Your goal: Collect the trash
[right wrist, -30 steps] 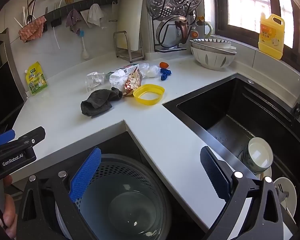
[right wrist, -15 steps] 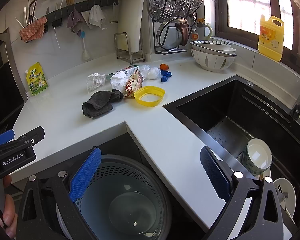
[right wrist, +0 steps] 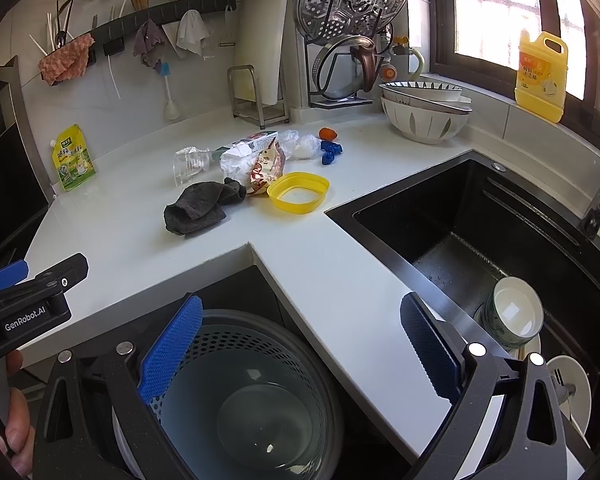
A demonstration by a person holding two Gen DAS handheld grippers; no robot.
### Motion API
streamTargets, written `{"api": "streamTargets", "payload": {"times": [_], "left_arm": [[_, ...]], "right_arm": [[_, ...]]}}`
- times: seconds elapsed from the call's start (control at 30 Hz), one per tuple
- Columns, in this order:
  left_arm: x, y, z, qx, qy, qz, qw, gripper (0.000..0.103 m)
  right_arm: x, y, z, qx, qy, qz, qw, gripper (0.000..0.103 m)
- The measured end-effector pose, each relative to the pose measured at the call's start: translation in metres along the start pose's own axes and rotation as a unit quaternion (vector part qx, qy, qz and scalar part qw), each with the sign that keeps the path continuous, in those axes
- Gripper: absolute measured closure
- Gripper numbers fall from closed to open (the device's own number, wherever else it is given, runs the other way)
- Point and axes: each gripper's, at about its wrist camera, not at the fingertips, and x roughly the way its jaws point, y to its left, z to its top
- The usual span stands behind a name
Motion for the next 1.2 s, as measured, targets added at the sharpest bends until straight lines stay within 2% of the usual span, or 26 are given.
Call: {"api": "streamTargets", "payload": {"times": [1.2], "left_arm": [[-0.001, 0.0012, -0.0014, -0.002, -0.004, 0.004, 1.0, 0.006]], "right_arm": [[0.0026, 0.0019, -0.001, 0.004, 0.002, 0.009, 1.0, 0.008]]}}
